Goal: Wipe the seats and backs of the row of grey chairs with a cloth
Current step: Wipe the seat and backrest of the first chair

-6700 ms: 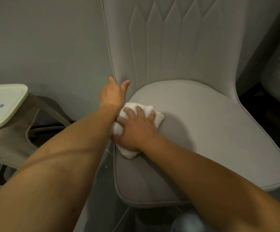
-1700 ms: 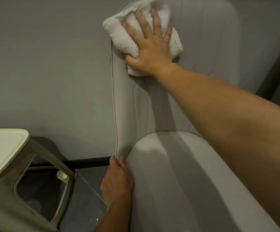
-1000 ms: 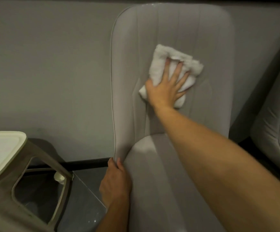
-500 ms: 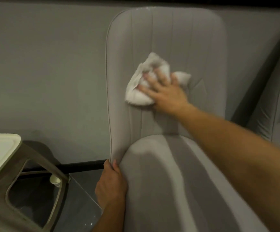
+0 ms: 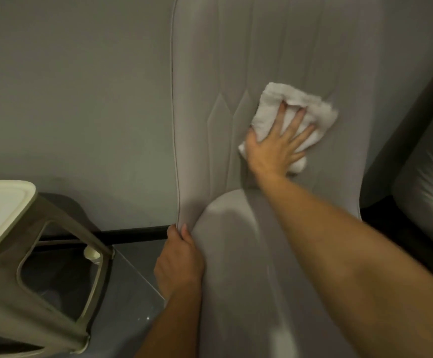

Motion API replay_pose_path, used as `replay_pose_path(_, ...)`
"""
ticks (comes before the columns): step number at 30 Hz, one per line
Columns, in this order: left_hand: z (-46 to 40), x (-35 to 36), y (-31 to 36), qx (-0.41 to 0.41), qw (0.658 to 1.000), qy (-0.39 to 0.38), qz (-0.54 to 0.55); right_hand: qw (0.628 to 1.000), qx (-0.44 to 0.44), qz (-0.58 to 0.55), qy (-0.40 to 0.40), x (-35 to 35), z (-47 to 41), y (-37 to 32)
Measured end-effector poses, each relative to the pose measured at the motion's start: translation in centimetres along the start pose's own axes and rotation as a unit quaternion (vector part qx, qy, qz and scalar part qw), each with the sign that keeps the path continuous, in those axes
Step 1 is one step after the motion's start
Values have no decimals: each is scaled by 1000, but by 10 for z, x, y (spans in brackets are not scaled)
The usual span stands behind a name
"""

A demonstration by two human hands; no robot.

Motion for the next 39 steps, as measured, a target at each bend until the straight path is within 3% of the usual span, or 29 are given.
replay_pose_path(3,-2,1,-1,0,1000,1,6,971,138,-187,-47,37,49,-32)
replay_pose_path(6,-2,2,0,1,1000,-5,1,930,182,-301,-107,54,78,-53)
replay_pose_path(10,-1,2,0,-2,1000,-9,13,916,123,-346,-163,52,115,-61)
replay_pose_path(14,0,0,1,0,1000,-18,22,939,-33,-307,-152,40,149,-69)
replay_pose_path(17,1,-1,2,7,1000,-4,13,936,-276,-203,-74,20,135,-57)
replay_pose_path(19,2,-1,1,6,1000,4,8,899,-390,-42,-193,23,109,-31)
replay_pose_path(21,2,0,1,7,1000,2,8,813,-494,156,-267,22,76,5)
replay_pose_path(23,2,0,0,9,1000,3,9,731,-548,309,-264,14,41,37)
replay_pose_path(26,0,1,0,8,1000,7,1,682,-537,430,-248,6,17,68)
replay_pose_path(31,-1,1,-1,10,1000,12,-6,656,-494,505,-265,-7,25,110)
replay_pose_path(34,-1,1,-1,9,1000,14,-7,660,-467,520,-276,-15,24,118)
replay_pose_path(37,0,0,0,13,1000,17,-5,700,-403,510,-297,-14,36,120)
replay_pose_path(39,0,0,1,16,1000,17,2,762,-316,465,-322,-14,48,120)
Point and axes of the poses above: each hand's wrist, its own z-axis away from the middle knuckle, its own x-axis out of the palm, y = z × x, the point moved 6 cm from there along -z, towards the middle knuckle, and after that the axes turned 7 degrees about -x, right-handed, at the moved point
